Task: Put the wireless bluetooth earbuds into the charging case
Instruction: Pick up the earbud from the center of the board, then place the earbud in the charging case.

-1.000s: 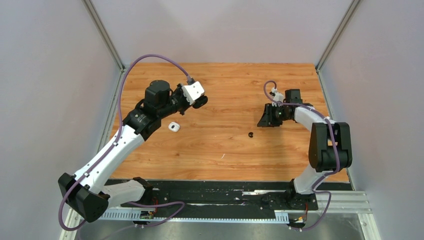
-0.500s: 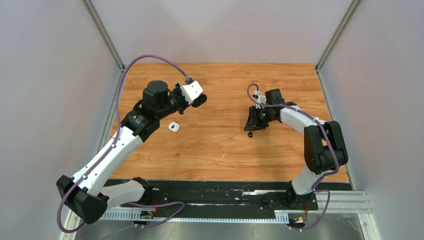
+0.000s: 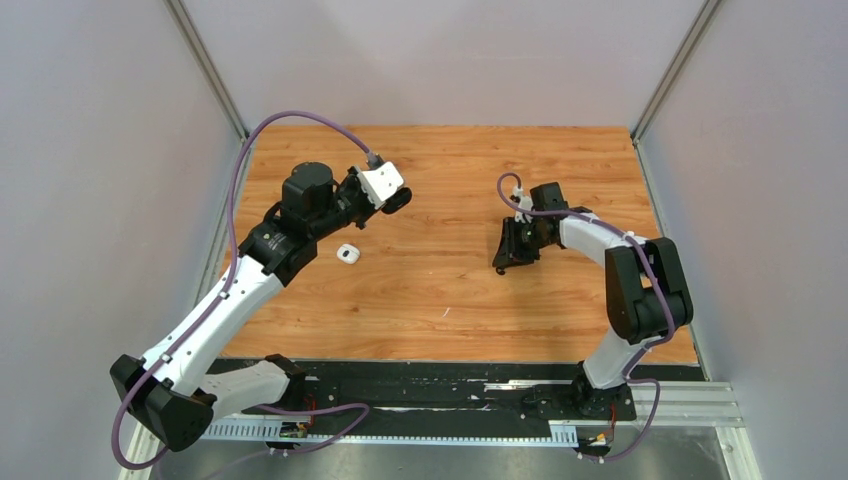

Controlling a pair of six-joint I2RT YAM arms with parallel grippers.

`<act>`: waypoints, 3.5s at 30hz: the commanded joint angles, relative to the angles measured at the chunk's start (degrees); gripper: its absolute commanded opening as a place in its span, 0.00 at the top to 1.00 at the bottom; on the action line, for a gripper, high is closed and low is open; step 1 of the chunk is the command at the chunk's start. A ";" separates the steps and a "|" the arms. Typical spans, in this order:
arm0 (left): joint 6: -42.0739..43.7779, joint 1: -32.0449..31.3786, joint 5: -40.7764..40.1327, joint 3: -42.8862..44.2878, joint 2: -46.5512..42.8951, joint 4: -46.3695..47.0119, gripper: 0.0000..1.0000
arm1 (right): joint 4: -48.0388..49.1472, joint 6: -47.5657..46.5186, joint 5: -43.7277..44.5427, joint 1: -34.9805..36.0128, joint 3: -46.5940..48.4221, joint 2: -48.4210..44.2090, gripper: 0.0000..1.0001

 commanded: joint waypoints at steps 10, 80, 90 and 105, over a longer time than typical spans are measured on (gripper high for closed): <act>0.36 -0.25 -0.52 -0.55 -1.68 2.05 1.00 | 1.73 0.72 2.68 0.30 -1.03 2.26 0.67; 0.76 -0.25 1.87 -2.47 -1.17 3.21 1.00 | -18.43 -38.27 -18.87 -0.09 14.26 -7.44 1.00; 4.80 -0.21 17.21 -1.14 4.02 2.86 1.00 | -39.10 -92.86 -19.18 10.40 31.91 -14.13 1.00; 11.03 -2.60 23.46 -2.69 4.09 3.04 1.00 | -31.03 -91.87 -0.97 29.16 37.43 -12.80 1.00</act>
